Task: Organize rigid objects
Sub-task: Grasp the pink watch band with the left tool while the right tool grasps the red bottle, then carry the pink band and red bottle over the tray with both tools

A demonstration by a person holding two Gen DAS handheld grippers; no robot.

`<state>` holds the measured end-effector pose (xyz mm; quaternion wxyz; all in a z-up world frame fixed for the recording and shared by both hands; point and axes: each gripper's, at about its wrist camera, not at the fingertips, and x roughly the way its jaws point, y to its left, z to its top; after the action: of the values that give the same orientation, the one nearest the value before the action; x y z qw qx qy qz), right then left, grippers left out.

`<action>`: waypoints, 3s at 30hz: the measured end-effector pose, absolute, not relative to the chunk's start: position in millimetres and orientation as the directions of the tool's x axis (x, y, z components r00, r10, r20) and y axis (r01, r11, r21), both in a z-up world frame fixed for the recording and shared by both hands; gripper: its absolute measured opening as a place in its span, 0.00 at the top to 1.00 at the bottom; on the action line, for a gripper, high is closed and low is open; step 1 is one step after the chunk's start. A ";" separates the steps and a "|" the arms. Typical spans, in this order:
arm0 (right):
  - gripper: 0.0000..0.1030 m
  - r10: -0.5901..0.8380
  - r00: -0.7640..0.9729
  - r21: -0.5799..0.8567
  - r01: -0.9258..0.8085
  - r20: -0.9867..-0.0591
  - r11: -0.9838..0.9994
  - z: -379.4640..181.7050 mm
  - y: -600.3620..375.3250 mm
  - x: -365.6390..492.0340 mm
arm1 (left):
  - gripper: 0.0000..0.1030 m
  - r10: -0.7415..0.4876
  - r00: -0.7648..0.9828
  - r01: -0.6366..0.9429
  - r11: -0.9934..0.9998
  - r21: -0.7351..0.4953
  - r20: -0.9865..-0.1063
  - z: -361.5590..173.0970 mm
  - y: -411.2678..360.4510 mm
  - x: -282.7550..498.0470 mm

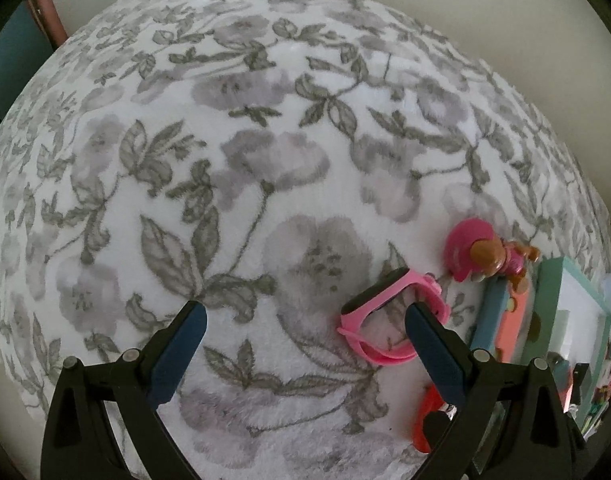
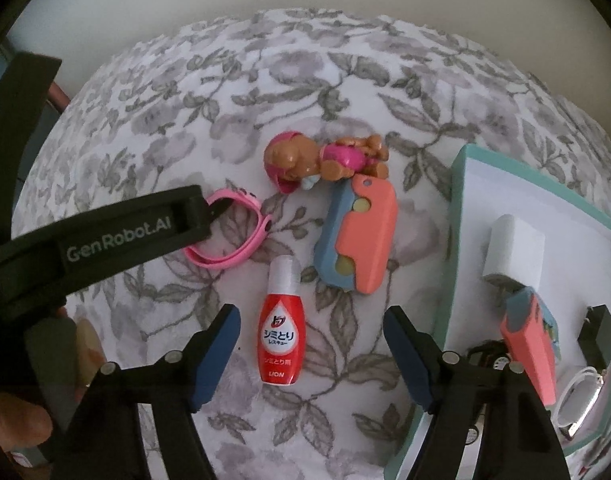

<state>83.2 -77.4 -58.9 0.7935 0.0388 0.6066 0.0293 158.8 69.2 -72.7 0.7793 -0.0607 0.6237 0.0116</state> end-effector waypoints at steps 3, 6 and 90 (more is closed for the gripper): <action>0.25 0.090 0.248 0.093 -0.001 -0.965 0.996 -65.7 -75.6 84.2 | 0.03 -0.046 0.212 -0.083 0.994 -0.064 -0.976 -79.0 64.0 161.0; 0.25 0.084 0.236 0.087 -0.001 -0.968 0.996 -71.3 -73.7 85.3 | 0.03 -0.028 0.197 -0.067 0.997 -0.042 -0.980 -88.9 58.1 164.4; 0.74 -0.047 0.475 0.085 0.254 -0.879 0.963 37.9 -194.4 44.5 | 0.82 -0.206 0.441 0.173 0.975 -0.142 -0.873 30.6 -8.9 121.8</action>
<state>44.5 -194.4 37.9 0.8527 0.1024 0.5045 -0.0884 121.8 -8.9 30.6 0.8488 -0.0159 0.5166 -0.1116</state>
